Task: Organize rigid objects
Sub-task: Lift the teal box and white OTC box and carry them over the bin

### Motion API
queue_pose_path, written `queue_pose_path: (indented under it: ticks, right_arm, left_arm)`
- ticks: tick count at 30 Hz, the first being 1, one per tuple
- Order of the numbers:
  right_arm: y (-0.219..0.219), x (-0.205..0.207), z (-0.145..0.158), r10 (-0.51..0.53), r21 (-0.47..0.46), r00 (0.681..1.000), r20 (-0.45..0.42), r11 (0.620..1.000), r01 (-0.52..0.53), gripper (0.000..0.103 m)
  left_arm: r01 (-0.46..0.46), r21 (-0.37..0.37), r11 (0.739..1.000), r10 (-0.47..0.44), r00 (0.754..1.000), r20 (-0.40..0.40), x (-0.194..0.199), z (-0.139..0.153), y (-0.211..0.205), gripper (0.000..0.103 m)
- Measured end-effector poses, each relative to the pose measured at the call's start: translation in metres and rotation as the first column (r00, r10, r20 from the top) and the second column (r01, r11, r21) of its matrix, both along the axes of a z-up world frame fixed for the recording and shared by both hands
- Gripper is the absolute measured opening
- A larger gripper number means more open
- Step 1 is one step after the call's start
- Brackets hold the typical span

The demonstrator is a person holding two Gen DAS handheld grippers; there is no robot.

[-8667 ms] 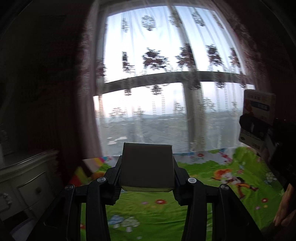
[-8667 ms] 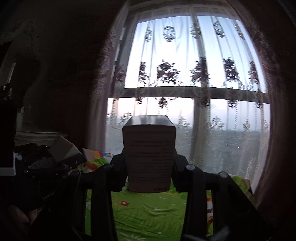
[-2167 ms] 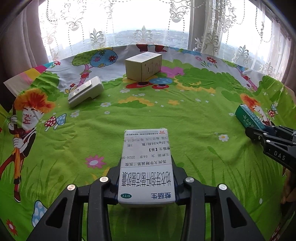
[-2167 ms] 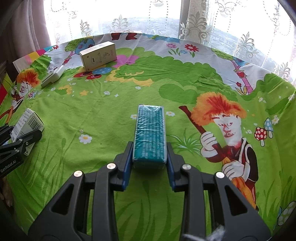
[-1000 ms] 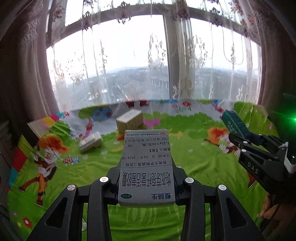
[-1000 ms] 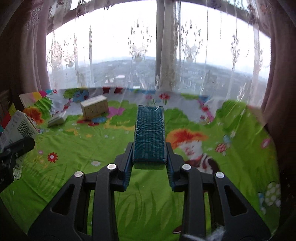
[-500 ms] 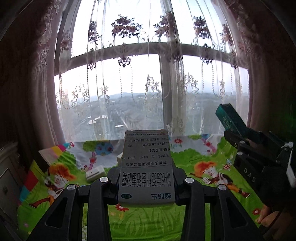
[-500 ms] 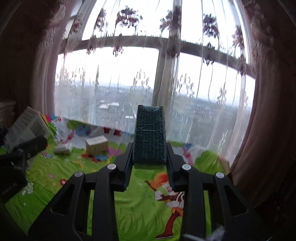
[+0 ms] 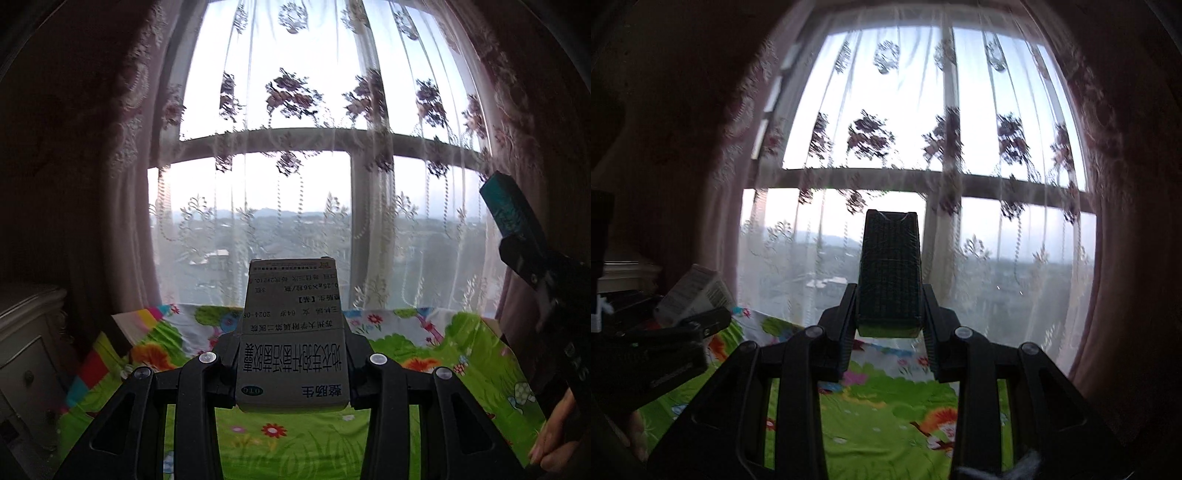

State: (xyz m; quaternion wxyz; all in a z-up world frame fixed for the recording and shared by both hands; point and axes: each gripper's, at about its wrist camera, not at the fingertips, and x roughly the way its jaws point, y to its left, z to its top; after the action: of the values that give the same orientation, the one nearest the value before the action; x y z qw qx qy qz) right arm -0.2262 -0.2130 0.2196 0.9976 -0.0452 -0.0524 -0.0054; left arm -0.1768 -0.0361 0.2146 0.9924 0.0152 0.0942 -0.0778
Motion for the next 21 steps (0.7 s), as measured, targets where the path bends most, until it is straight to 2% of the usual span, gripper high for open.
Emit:
queue_pose_path:
  ticks: [3,9,14,21]
  right_arm:
    - [0.016,-0.004,0.002,0.034,-0.032,0.999,-0.008,0.999,-0.034,0.036]
    - [0.051,-0.006,-0.012,0.158,-0.051,0.984,-0.083,0.985,-0.162,0.036]
    - [0.091,-0.031,-0.015,0.243,-0.095,0.97,-0.034,0.965,-0.245,0.037]
    - [0.144,-0.053,-0.022,0.407,-0.157,0.912,-0.06,0.898,-0.411,0.037]
  left_arm:
    - [-0.013,-0.012,1.0,0.013,1.0,0.005,-0.006,0.003,0.012,0.041]
    - [-0.071,-0.001,0.997,0.071,0.997,-0.01,-0.023,-0.005,0.047,0.041]
    - [-0.156,-0.022,0.988,0.156,0.988,0.005,-0.046,-0.009,0.085,0.041]
    - [-0.266,-0.026,0.964,0.266,0.964,0.002,-0.082,-0.016,0.13,0.041]
